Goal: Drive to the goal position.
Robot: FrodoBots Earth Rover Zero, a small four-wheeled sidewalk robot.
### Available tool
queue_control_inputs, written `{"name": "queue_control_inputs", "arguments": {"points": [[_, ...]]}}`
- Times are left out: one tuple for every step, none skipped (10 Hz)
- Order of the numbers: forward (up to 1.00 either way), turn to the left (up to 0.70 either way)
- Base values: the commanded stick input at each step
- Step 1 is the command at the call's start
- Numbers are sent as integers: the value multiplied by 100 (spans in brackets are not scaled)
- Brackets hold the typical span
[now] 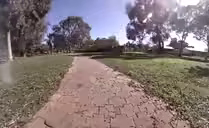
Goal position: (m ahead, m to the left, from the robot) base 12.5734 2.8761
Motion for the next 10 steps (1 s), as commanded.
{"name": "queue_control_inputs", "arguments": {"points": [[70,0],[70,0],[70,0],[70,0],[70,0],[70,2],[70,2],[70,2],[70,12],[70,23]]}}
